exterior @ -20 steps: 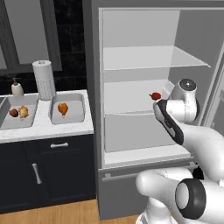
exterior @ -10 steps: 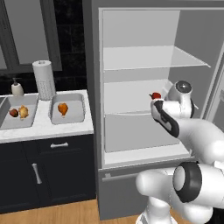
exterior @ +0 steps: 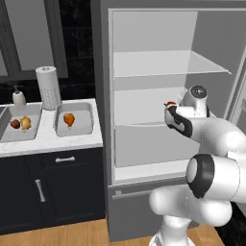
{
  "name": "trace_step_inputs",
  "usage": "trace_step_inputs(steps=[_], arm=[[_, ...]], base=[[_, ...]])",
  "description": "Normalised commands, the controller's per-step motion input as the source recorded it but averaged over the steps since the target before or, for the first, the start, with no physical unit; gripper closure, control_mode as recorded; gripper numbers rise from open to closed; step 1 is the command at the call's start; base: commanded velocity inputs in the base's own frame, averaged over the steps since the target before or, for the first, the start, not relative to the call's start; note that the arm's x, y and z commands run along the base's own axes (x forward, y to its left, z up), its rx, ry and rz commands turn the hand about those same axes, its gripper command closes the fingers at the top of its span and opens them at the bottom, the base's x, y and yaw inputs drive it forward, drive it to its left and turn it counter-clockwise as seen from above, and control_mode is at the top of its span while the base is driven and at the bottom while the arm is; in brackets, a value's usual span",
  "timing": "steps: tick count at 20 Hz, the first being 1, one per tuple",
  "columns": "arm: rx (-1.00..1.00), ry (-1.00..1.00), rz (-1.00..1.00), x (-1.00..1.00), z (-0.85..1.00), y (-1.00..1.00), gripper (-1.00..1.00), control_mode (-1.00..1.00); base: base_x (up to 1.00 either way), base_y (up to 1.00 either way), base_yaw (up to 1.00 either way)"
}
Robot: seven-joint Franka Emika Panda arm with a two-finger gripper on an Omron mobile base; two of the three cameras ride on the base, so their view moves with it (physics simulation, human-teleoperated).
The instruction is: Place one bell pepper and one chicken drumstick in each tupperware on the nearby counter, to pack two identical lunches.
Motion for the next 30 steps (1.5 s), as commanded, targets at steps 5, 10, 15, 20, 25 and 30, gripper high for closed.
trace_step_inputs(steps=[5,10,15,20,25,30], arm=[[0.0,0.0,0.0,0.41,-0.01,-0.1,-1.0,-1.0],[0.0,0.0,0.0,0.43,0.0,-0.14,-1.0,-1.0],[0.0,0.0,0.0,0.35,-0.05,-0.11,-1.0,-1.0],[0.0,0.0,0.0,0.33,-0.06,-0.11,-1.0,-1.0],[0.0,0.0,0.0,0.36,-0.08,-0.11,-1.0,-1.0],[0.0,0.0,0.0,0.34,-0.14,-0.02,-1.0,-1.0]], base=[[0.0,0.0,0.0],[0.0,0.0,0.0],[0.0,0.0,0.0],[0.0,0.0,0.0],[0.0,0.0,0.0],[0.0,0.0,0.0]])
